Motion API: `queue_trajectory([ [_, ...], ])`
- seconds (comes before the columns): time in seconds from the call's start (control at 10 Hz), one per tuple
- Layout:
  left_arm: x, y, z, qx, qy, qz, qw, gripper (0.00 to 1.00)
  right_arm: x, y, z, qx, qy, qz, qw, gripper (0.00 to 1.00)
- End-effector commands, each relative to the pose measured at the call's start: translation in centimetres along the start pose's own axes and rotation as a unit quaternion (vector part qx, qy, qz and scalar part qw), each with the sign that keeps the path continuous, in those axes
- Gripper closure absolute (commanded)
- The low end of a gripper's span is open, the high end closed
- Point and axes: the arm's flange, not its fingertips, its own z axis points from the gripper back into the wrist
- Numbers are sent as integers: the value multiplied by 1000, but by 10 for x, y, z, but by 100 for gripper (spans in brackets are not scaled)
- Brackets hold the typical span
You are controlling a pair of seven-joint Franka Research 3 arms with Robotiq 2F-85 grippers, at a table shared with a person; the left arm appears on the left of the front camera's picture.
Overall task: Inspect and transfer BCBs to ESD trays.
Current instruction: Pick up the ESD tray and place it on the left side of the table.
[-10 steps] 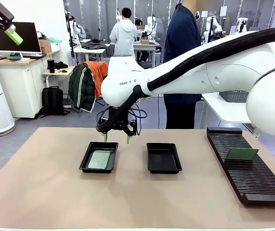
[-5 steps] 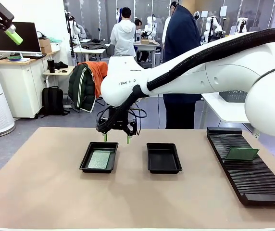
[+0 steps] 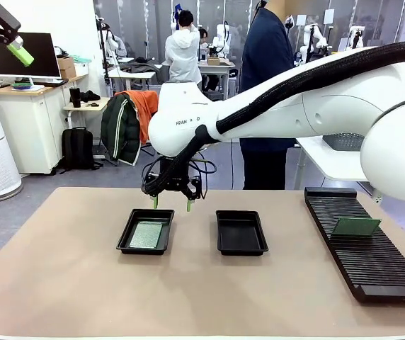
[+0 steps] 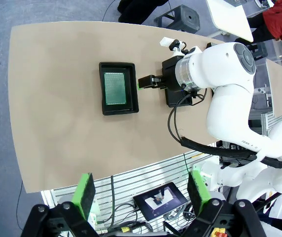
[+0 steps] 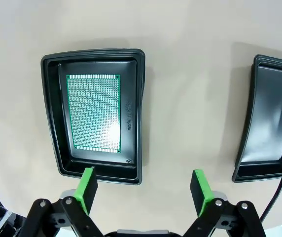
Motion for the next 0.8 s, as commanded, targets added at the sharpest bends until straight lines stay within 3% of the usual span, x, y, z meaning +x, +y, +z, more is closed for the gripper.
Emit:
queue_trajectory([
  [0.0, 0, 1, -1, -5, -4, 2, 1000, 0, -2, -1, 0, 0, 0, 0, 1000, 0],
  [0.7, 0, 0, 0, 0, 0, 0, 1000, 0, -2, -1, 0, 0, 0, 0, 1000, 0],
])
